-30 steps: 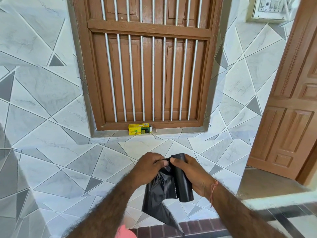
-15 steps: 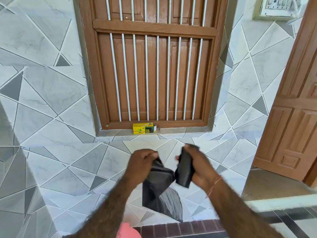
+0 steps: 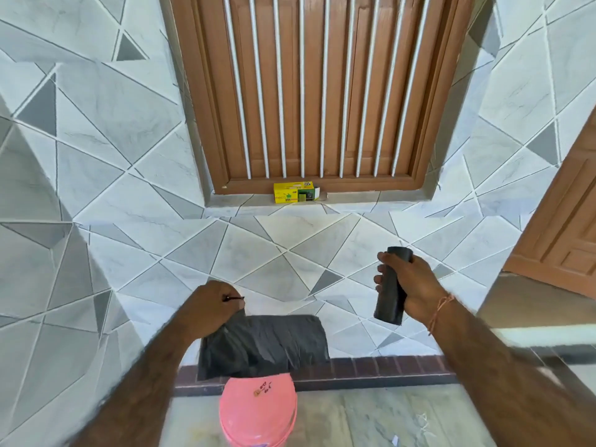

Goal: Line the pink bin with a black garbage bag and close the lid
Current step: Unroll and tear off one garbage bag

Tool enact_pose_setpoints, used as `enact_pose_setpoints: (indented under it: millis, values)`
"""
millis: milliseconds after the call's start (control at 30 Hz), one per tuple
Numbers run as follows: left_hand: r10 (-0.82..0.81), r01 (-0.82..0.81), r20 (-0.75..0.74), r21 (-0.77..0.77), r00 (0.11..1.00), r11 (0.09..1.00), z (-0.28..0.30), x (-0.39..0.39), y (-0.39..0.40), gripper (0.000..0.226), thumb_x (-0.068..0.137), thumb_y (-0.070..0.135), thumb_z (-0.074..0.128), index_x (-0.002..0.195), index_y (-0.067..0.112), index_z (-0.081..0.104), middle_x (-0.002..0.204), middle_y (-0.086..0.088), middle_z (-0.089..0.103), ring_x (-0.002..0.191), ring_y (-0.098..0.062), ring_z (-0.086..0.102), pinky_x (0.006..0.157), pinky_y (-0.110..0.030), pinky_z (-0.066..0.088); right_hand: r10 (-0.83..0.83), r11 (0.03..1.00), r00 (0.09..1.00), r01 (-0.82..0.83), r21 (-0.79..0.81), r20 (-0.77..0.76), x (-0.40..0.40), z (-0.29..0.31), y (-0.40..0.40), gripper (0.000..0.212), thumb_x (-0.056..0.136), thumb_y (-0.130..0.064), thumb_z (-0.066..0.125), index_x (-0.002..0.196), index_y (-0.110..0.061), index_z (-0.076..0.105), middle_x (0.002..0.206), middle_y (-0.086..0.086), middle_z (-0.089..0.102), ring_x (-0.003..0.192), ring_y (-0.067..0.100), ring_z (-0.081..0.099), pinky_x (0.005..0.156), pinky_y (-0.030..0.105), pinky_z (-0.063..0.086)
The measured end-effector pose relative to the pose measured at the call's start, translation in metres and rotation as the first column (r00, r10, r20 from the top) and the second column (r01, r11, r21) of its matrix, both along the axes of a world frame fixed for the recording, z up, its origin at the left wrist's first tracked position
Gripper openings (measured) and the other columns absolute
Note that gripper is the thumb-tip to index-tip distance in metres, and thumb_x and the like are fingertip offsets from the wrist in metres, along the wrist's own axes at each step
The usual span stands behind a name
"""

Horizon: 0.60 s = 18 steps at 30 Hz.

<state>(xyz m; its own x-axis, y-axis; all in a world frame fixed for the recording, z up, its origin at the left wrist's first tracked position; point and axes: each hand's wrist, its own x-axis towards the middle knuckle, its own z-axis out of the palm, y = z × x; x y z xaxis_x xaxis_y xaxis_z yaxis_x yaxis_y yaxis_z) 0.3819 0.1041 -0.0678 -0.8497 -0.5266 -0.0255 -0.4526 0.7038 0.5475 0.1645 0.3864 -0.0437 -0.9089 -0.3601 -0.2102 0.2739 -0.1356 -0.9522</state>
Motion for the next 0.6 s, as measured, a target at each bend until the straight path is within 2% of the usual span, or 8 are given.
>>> enact_pose_setpoints:
  millis: [100,167,233,333,400,467,533,600]
  values:
    - [0.085,-0.081,0.109,-0.044,0.99,0.996,-0.028,0.026,-0.012,0.015,0.081,0.041,0.065,0.073,0.028,0.065,0.088,0.0,0.07,0.083,-0.019,0.064,0.076,-0.028,0.046,0.014,1.0,0.989,-0.014,-0.003,0.146,0.01,-0.022,-0.022,0.011,0.084,-0.018,0.061,0.075,-0.014,0.057,0.071,0.011,0.053,0.059,0.027,0.054,0.064,0.034,0.049]
    - [0.17,-0.158,0.162,-0.083,0.972,0.984,-0.047,0.048,-0.023,0.024,0.082,0.044,0.065,0.088,0.02,0.067,0.099,-0.004,0.07,0.089,-0.022,0.063,0.083,-0.033,0.047,0.025,1.0,0.978,-0.024,-0.005,0.208,0.02,-0.039,-0.04,0.011,0.084,-0.015,0.057,0.074,-0.014,0.057,0.072,0.011,0.052,0.064,0.027,0.054,0.077,0.041,0.052]
    - [0.238,-0.222,0.206,-0.098,0.949,0.97,-0.061,0.071,-0.038,0.04,0.078,0.053,0.066,0.104,0.022,0.064,0.112,-0.004,0.069,0.099,-0.025,0.063,0.089,-0.037,0.047,0.035,0.999,0.971,-0.031,-0.022,0.238,0.03,-0.055,-0.058,0.011,0.087,-0.007,0.053,0.079,-0.013,0.056,0.074,0.011,0.052,0.068,0.027,0.054,0.089,0.046,0.048]
    - [0.279,-0.217,0.44,-0.187,0.854,0.958,-0.08,0.106,-0.065,0.09,0.061,0.072,0.066,0.135,0.027,0.042,0.135,-0.006,0.056,0.12,-0.029,0.056,0.097,-0.042,0.044,0.114,0.993,0.972,-0.121,0.019,0.207,0.046,-0.073,-0.085,0.01,0.087,-0.004,0.057,0.086,-0.013,0.056,0.081,0.011,0.053,0.082,0.028,0.052,0.081,0.045,0.044]
    - [0.245,-0.148,0.645,-0.201,0.724,0.968,-0.09,0.132,-0.081,0.098,0.052,0.074,0.071,0.131,0.024,0.042,0.133,-0.004,0.056,0.119,-0.027,0.056,0.091,-0.039,0.044,0.173,0.983,0.965,-0.181,0.023,0.196,0.056,-0.083,-0.102,0.011,0.087,-0.003,0.059,0.088,-0.014,0.057,0.083,0.009,0.054,0.083,0.026,0.052,0.072,0.039,0.045]
    - [0.197,-0.078,0.769,-0.189,0.608,0.979,-0.099,0.15,-0.088,0.08,0.049,0.065,0.078,0.111,0.023,0.048,0.123,-0.001,0.06,0.111,-0.023,0.058,0.083,-0.034,0.043,0.192,0.979,0.962,-0.201,0.023,0.195,0.061,-0.09,-0.113,0.012,0.087,-0.003,0.06,0.088,-0.014,0.057,0.082,0.008,0.054,0.08,0.024,0.052,0.069,0.036,0.044]
    - [0.182,-0.069,0.79,-0.175,0.586,0.982,-0.109,0.158,-0.096,0.065,0.053,0.055,0.081,0.099,0.024,0.047,0.117,0.0,0.061,0.107,-0.022,0.06,0.081,-0.033,0.043,0.192,0.979,0.96,-0.202,0.03,0.203,0.062,-0.095,-0.125,0.012,0.086,-0.003,0.06,0.09,-0.014,0.057,0.083,0.008,0.054,0.08,0.023,0.051,0.069,0.036,0.044]
    - [0.18,-0.072,0.762,-0.173,0.621,0.982,-0.115,0.152,-0.102,0.059,0.059,0.047,0.081,0.102,0.021,0.05,0.116,-0.001,0.062,0.106,-0.022,0.061,0.081,-0.032,0.045,0.185,0.981,0.96,-0.194,0.025,0.212,0.058,-0.096,-0.137,0.012,0.086,-0.004,0.061,0.092,-0.014,0.058,0.083,0.008,0.055,0.08,0.024,0.052,0.071,0.037,0.045]
